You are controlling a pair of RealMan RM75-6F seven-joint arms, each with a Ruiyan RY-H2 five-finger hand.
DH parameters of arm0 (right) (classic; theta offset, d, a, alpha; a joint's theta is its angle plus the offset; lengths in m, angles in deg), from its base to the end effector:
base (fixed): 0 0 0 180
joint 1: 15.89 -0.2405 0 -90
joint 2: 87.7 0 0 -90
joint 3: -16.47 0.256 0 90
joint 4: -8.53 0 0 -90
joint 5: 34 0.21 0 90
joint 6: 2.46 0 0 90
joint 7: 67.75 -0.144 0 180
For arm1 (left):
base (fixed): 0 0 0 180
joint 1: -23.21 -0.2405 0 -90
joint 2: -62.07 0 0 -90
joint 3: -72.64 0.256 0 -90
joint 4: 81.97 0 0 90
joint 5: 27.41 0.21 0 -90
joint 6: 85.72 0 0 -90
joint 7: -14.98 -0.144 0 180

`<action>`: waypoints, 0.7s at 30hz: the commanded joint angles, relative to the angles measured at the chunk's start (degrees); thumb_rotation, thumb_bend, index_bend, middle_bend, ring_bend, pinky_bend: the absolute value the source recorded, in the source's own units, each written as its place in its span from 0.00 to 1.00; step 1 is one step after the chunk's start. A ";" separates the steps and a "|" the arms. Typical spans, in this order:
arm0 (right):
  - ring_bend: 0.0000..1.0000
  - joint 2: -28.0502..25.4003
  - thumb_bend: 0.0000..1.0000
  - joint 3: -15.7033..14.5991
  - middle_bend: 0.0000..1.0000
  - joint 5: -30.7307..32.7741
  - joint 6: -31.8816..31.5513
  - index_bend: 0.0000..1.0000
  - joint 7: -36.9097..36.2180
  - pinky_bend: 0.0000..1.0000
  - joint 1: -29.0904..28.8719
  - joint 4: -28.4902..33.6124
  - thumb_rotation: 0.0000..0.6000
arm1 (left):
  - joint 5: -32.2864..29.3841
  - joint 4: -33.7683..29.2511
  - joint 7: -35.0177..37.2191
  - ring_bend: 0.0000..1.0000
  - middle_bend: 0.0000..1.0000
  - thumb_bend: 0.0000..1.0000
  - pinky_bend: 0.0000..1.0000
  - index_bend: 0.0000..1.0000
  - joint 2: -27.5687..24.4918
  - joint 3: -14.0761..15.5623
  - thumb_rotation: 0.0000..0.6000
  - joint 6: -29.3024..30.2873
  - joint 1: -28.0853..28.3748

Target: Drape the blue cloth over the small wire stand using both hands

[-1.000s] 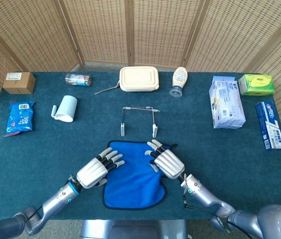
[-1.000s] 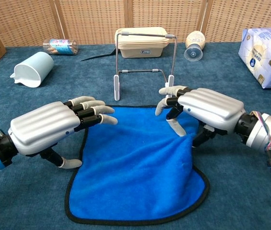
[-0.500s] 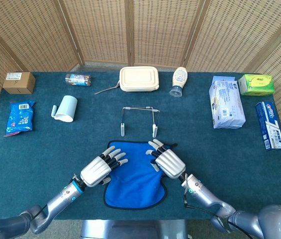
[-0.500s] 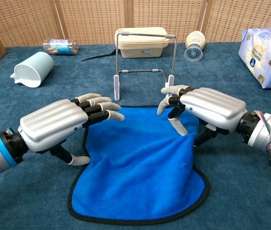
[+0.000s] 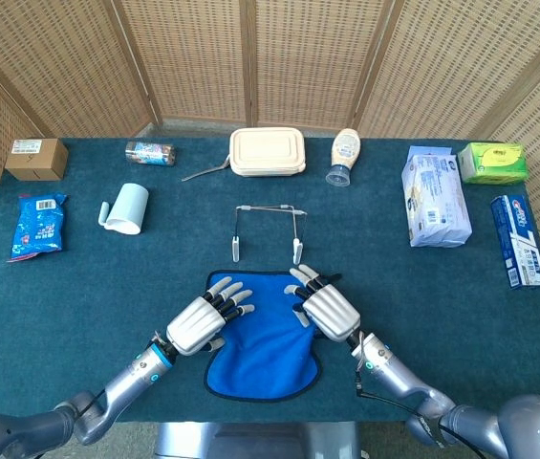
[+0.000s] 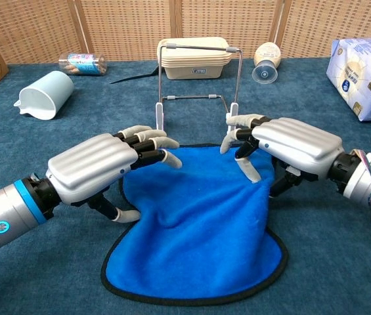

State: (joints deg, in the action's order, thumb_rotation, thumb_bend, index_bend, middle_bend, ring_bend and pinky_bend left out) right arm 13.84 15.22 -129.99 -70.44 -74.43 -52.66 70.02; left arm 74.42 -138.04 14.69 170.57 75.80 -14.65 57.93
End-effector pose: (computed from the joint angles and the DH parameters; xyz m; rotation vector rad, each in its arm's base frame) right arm -0.1752 -0.2901 -0.0701 2.0803 -0.8058 1.2173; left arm -0.1631 0.2596 -0.1023 -2.1587 -0.6145 -1.2276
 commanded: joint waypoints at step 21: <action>0.01 -0.23 0.37 0.36 0.29 0.39 -0.20 0.72 -0.82 0.05 0.33 -0.38 1.00 | -1.65 1.15 2.66 0.16 0.23 0.45 0.07 0.45 1.52 0.04 1.00 -0.15 1.24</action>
State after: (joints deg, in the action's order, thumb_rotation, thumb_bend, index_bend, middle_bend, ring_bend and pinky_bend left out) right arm 13.62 15.57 -129.60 -70.65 -75.25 -52.32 69.64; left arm 72.78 -136.90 17.33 172.08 75.85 -14.77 59.15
